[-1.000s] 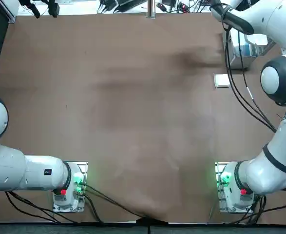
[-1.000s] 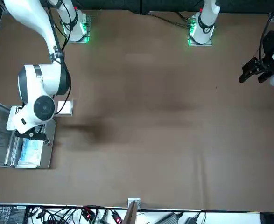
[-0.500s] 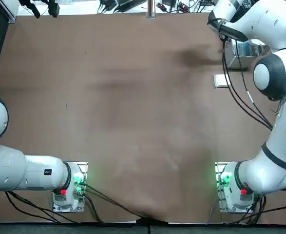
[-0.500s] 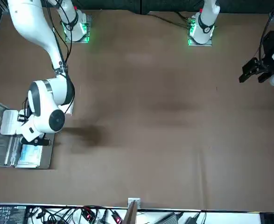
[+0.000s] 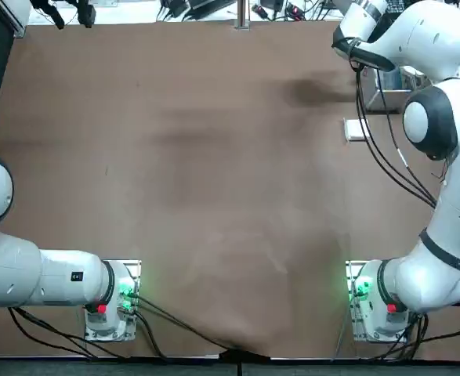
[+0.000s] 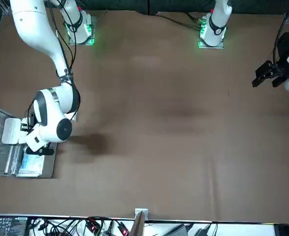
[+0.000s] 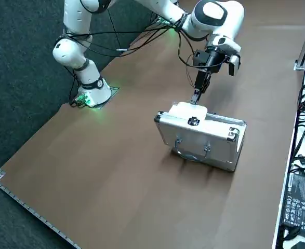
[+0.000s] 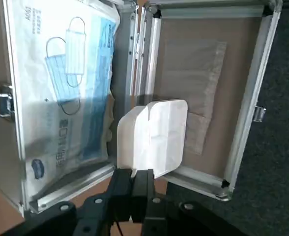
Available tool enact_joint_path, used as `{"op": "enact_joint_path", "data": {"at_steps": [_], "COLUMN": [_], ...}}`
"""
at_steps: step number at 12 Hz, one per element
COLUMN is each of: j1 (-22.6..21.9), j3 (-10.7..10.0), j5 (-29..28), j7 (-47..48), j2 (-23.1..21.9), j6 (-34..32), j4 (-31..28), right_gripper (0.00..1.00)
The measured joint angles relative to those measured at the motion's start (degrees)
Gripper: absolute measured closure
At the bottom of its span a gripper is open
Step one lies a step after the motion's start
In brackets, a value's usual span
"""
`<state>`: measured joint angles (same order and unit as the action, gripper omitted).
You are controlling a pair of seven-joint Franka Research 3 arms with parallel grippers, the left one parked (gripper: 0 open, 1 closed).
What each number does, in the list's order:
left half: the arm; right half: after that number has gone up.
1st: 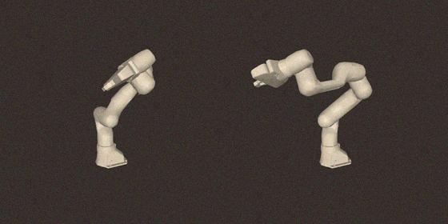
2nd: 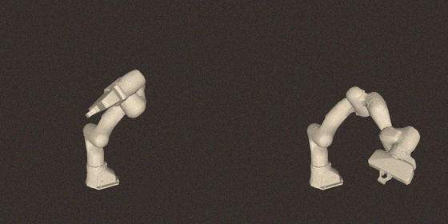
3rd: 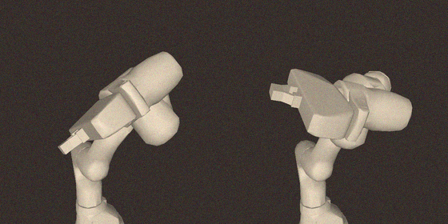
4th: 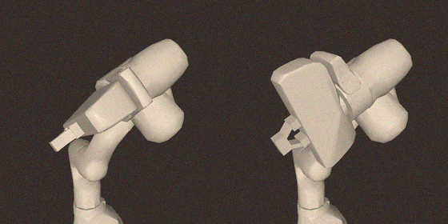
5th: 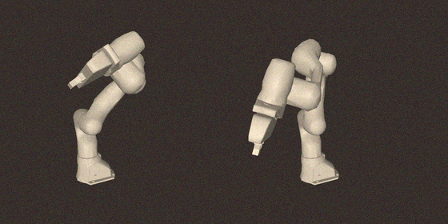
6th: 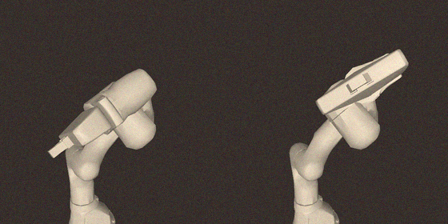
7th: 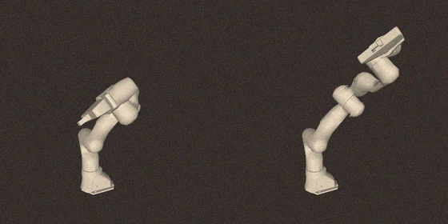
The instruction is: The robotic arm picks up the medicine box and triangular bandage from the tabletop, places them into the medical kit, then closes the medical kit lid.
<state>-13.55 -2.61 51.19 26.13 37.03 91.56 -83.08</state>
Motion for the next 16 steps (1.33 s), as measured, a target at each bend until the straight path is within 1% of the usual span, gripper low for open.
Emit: {"op": "enact_joint_path", "data": {"at_steps": [10, 13, 14, 16], "j1": [1.57, 1.93, 2.08, 2.31], "j3": [-0.01, 0.0, 0.0, 0.0], "j5": [0.0, 0.0, 0.0, 0.0], "j7": [2.5, 3.06, 3.11, 3.13], "j2": [3.27, 4.24, 4.43, 4.62], "j6": [4.38, 5.43, 5.58, 5.67], "j4": [-0.02, -0.38, -0.54, -0.91], "right_gripper": [0.98, 0.96, 0.9, 0.68]}}
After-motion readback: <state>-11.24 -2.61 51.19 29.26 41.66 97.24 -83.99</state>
